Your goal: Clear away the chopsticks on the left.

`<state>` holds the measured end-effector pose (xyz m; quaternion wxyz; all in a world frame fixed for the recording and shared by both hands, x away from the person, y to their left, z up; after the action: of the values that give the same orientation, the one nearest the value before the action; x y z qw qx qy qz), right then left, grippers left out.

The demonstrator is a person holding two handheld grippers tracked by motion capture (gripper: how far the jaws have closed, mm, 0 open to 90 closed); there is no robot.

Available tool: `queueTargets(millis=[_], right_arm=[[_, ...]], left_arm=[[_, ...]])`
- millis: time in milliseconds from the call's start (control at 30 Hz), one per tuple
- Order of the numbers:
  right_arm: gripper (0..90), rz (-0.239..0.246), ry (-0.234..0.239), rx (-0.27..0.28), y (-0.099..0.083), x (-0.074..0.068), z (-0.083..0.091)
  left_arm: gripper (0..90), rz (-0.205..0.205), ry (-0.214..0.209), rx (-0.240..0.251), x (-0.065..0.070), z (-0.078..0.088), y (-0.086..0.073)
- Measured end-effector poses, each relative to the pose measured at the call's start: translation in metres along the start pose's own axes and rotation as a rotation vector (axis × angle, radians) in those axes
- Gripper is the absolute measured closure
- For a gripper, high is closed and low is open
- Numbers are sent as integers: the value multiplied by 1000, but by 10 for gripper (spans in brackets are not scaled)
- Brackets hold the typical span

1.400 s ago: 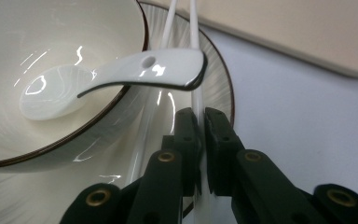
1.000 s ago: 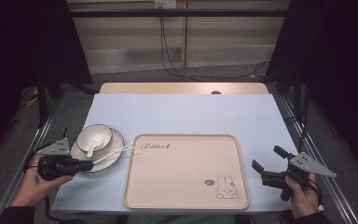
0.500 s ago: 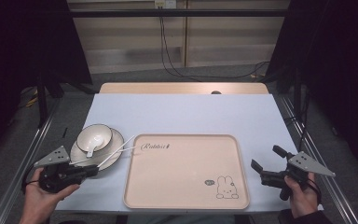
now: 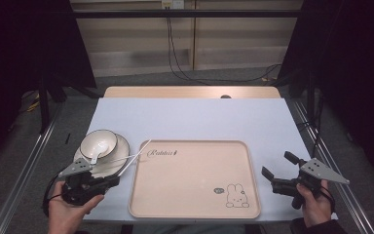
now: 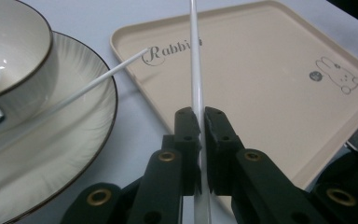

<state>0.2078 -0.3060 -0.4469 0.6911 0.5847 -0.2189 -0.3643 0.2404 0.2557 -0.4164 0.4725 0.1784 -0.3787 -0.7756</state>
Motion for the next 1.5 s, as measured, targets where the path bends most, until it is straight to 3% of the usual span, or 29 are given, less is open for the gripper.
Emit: queueTargets(millis=[233, 400, 500, 533, 567, 800, 1100, 1400, 1500], right_arm=[[10, -5, 4, 0, 0, -1, 0], [10, 2, 1, -1, 0, 0, -1], [10, 3, 1, -3, 0, 0, -1], [10, 3, 1, -3, 0, 0, -1], [10, 5, 2, -3, 0, 0, -1], [10, -2, 5, -4, 0, -1, -2], [10, 3, 7, -8, 0, -1, -2], [10, 8, 15, -14, 0, -1, -2], [10, 11, 18, -14, 0, -1, -3]], left_arm=[[848, 67, 27, -31, 18, -21, 6], [849, 85, 50, -53, 27, -30, 10], [848, 144, 90, -73, 31, -41, 10], [848, 144, 90, -73, 31, -41, 10], [848, 188, 97, -99, 32, -46, 11], [848, 210, 165, -153, 37, -63, 11], [848, 225, 211, -191, 44, -78, 5], [846, 249, 212, -234, 44, -86, 2], [843, 247, 231, -234, 48, -89, 0]])
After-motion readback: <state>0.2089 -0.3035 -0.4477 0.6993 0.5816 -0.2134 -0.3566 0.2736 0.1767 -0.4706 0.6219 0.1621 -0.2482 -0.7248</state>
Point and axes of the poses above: each handheld gripper's, and its own axes: z roughly backward along the jaws, y roughly out of its top, x roughly to its right, the point moved 1 cm from there along -z, roughly forward along the jaws, and after that the axes turned 15 degrees about y, right-handed, at the moved point
